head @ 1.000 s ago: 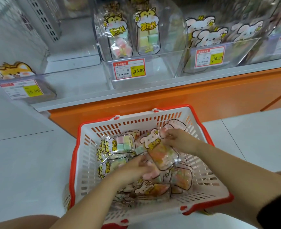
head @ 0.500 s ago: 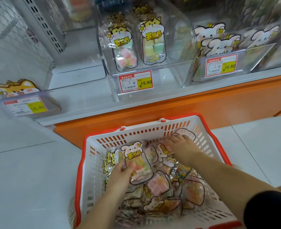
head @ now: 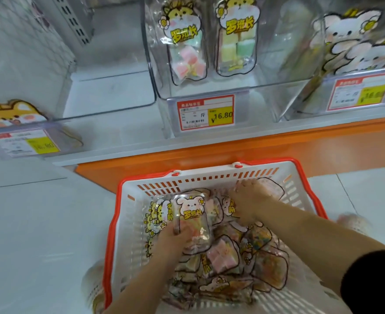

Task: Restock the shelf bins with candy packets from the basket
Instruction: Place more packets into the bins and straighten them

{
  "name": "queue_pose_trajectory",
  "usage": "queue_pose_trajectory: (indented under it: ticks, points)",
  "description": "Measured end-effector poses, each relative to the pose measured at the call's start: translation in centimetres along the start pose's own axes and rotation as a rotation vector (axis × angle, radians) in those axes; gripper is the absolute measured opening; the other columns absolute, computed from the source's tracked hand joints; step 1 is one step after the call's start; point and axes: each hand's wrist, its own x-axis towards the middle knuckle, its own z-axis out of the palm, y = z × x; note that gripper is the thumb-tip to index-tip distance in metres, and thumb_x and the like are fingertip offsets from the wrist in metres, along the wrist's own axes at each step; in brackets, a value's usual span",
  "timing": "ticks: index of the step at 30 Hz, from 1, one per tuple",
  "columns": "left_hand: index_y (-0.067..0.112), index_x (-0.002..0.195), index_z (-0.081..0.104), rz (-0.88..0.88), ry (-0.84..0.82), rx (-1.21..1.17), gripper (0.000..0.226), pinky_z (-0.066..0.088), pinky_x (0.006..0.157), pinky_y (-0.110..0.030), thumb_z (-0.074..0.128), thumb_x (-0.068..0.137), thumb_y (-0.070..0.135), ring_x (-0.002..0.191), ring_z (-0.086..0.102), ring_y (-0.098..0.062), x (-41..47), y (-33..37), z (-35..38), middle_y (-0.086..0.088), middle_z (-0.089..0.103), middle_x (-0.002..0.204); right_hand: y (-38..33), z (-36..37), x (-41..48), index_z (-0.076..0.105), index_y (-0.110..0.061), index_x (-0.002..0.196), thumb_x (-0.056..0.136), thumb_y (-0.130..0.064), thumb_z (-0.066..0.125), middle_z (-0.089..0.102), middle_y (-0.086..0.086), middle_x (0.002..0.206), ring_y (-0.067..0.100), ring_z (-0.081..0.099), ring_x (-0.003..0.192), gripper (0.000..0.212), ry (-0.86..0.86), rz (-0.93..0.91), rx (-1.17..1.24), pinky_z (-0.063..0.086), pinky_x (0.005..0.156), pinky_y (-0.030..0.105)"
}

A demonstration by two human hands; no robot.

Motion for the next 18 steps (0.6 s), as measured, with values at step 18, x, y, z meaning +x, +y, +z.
queue_pose_trajectory:
  ticks: [18]
  points:
    - [0.008, 0.116, 0.067, 0.028, -0.171, -0.237, 0.02, 0.054, 0.065, -0.033, 0.058, 0.098, 0.013, 0.087, 0.073, -0.028, -7.6, 7.1, 3.2, -0.008, 0.076, 0.085, 1.3, -5.1, -14.8, 0.036, -0.028, 0.134, 0.087, -0.071, 0.046, 0.067, -0.003, 0.101, 0.016, 0.066, 0.081, 0.065, 0.332, -0.049, 1.027, 0.055, 0.079, 0.038]
